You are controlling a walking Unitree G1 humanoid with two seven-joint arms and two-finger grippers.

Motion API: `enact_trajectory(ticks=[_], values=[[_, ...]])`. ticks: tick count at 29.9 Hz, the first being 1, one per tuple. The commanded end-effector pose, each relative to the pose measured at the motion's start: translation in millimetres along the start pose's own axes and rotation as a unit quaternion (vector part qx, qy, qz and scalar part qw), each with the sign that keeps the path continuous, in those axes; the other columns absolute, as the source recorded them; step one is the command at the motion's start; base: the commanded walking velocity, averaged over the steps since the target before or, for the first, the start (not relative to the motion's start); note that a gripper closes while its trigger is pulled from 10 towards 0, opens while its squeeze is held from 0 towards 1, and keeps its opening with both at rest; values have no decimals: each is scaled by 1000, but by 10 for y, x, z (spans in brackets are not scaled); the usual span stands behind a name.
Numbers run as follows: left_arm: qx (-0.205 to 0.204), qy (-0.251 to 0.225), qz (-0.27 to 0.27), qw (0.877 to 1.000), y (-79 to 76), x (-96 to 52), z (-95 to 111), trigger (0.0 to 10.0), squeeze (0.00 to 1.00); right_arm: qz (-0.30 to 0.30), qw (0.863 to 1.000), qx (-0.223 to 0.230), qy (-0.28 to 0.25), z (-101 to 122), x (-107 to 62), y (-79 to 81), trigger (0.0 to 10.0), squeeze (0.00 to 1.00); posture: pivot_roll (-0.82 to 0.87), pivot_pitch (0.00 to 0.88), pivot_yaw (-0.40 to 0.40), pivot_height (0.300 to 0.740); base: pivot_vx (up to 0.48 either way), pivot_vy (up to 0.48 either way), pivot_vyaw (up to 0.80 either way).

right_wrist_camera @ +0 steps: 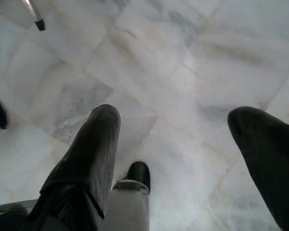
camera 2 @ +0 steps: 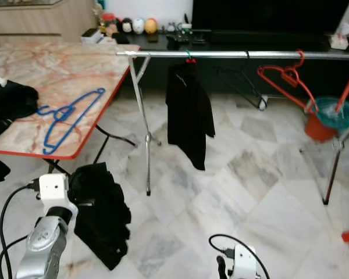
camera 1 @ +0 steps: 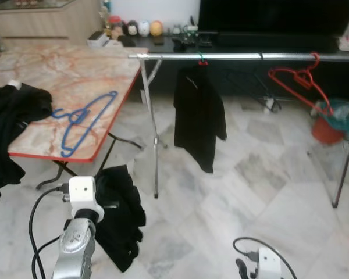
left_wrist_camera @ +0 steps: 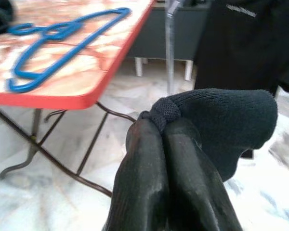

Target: Hang hanger

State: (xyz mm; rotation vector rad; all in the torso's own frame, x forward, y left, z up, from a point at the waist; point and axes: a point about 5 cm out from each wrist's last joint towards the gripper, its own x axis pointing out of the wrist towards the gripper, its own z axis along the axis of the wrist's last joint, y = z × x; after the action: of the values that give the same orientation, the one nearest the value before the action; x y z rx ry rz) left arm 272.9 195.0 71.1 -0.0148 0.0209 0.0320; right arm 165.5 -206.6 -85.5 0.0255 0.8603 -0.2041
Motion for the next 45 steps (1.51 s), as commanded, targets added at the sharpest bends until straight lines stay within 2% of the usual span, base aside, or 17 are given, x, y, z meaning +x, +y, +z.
enact_trajectory(ticks=[1, 45], values=[[-1, -19, 1, 1000, 14, 26, 86, 10000, 0, 2, 1000, 4, 4, -34, -10, 22, 10000, 0, 15, 15, 57, 740, 0, 341, 0], [-1, -20, -5, 1000, 11, 16, 95, 10000, 0, 11, 1000, -9, 12, -66, -17, 31, 10000, 0, 25, 0, 58, 740, 0, 341, 0]])
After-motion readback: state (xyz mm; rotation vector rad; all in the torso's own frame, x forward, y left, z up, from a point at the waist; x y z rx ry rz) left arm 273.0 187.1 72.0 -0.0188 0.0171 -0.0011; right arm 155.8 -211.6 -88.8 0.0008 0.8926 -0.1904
